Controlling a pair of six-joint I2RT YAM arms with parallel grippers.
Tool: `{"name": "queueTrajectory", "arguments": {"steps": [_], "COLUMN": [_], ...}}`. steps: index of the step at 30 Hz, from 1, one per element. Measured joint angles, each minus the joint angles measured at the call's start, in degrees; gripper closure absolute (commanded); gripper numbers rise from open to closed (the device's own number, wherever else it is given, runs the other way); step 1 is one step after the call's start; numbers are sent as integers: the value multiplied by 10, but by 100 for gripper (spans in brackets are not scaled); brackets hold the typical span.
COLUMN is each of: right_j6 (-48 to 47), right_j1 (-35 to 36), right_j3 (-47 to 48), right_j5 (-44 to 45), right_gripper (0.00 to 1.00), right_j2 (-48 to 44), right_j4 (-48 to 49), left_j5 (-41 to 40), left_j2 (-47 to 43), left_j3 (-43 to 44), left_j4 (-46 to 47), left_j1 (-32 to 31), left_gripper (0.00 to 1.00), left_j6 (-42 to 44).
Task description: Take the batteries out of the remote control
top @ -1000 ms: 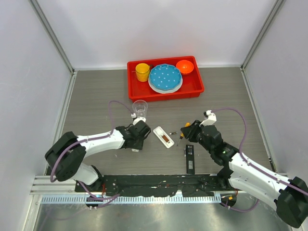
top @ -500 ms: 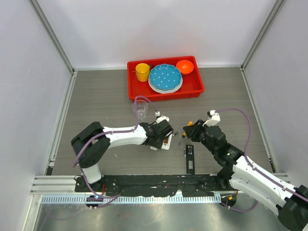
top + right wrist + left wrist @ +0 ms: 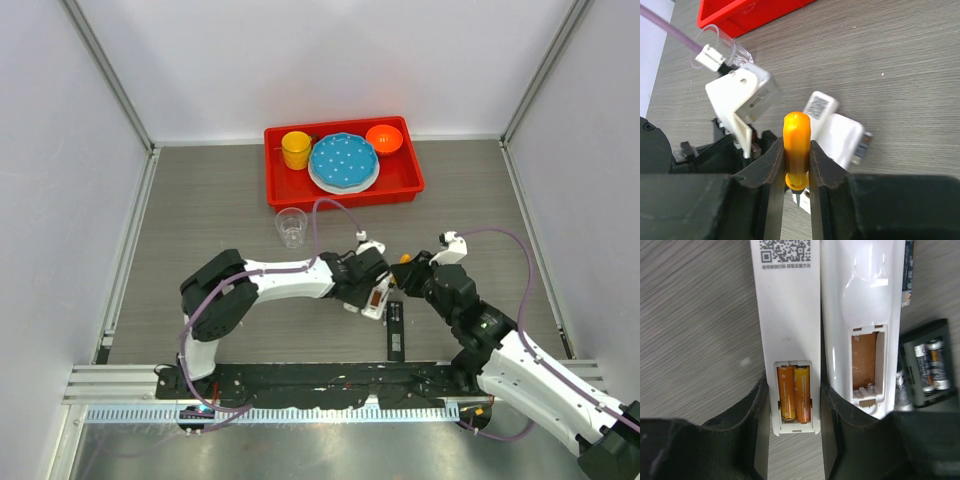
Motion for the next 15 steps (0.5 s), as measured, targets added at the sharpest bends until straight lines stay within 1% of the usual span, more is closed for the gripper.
{"name": "queueTrajectory", "arguments": {"steps": [4, 8, 15], "right_j6": [-3, -8, -8], "right_j1": [0, -4, -4], "right_j3": [3, 6, 8], "right_j5": [8, 23, 26], "right_gripper": [99, 99, 99], "right_j2": [-13, -23, -25], "right_j4": [-19, -43, -50], "left_j5": [58, 82, 82], "left_j2": [38, 49, 43], "left_j3": [44, 53, 42], "left_j4": [65, 92, 105], "left_j1": [-18, -23, -24], "left_gripper": [98, 98, 98], "left_j6": [-4, -13, -8]}}
